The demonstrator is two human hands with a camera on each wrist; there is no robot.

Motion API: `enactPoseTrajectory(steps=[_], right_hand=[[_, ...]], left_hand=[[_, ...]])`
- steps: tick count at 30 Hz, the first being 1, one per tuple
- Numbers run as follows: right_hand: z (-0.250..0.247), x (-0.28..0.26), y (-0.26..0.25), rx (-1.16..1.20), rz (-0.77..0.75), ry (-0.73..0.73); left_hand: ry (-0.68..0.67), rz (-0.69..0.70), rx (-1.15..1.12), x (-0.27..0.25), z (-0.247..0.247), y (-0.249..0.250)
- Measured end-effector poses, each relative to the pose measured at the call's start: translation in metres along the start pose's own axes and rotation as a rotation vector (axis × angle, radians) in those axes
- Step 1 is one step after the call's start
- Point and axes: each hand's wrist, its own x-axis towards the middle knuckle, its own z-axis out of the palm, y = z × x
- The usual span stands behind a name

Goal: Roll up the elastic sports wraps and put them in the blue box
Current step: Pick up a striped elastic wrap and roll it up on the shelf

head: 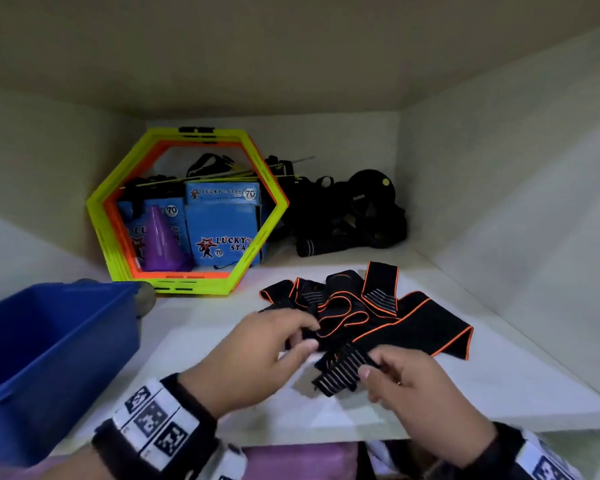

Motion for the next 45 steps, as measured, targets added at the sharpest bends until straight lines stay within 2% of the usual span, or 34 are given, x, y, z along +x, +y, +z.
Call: enactPoseTrajectory(steps=[3,6,8,11,15,18,20,22,27,29,31,34,35,38,41,45], right_hand=[[-0.017,0.008,-0.002,0.012,0.057,0.051],[-0.029,0.016,-0.001,0.009,0.082,0.092],[-0.034,0.018,0.0,-0.002,0.09,0.108],[-0.039,0.019,0.002,-0.006,0.127,0.117],[-0.041,0.019,0.008,-0.041,0.171,0.121],[-0.045,0.018,0.009,-0.041,0.181,0.137],[-0.049,0.017,0.009,-0.022,0.197,0.148],[-0.052,0.015,0.009,-0.014,0.205,0.153],[-0.062,0.013,0.01,-0.024,0.227,0.178],[-0.064,0.014,0.009,-0.03,0.226,0.177],[-0.065,0.015,0.008,-0.037,0.226,0.167],[-0.064,0.019,0.01,-0.032,0.227,0.145],[-0.063,0.02,0.01,-0.029,0.224,0.137],[-0.061,0.024,0.012,-0.003,0.218,0.119],[-0.061,0.027,0.011,0.015,0.214,0.12],[-0.074,0.047,0.002,0.028,0.18,0.153]], left_hand=[[-0.106,-0.134,0.038,0.046,-0.016,-0.042],[-0.277,-0.278,0.213,0.086,-0.016,-0.08],[-0.348,-0.312,0.283,0.105,-0.005,-0.088],[-0.421,-0.321,0.274,0.128,0.018,-0.081],[-0.359,-0.314,0.189,0.15,0.045,-0.074],[-0.335,-0.348,0.226,0.16,0.054,-0.08],[-0.381,-0.365,0.279,0.164,0.054,-0.086],[-0.393,-0.378,0.238,0.166,0.05,-0.091],[-0.244,-0.421,-0.017,0.165,0.033,-0.114],[-0.254,-0.454,0.052,0.16,0.032,-0.127],[-0.339,-0.489,0.14,0.151,0.03,-0.133],[-0.564,-0.561,0.216,0.139,0.03,-0.13],[-0.597,-0.571,0.223,0.137,0.031,-0.129],[-0.555,-0.613,0.144,0.135,0.035,-0.125],[-0.477,-0.566,0.205,0.142,0.03,-0.12],[-0.224,-0.498,0.177,0.169,-0.005,-0.114]])
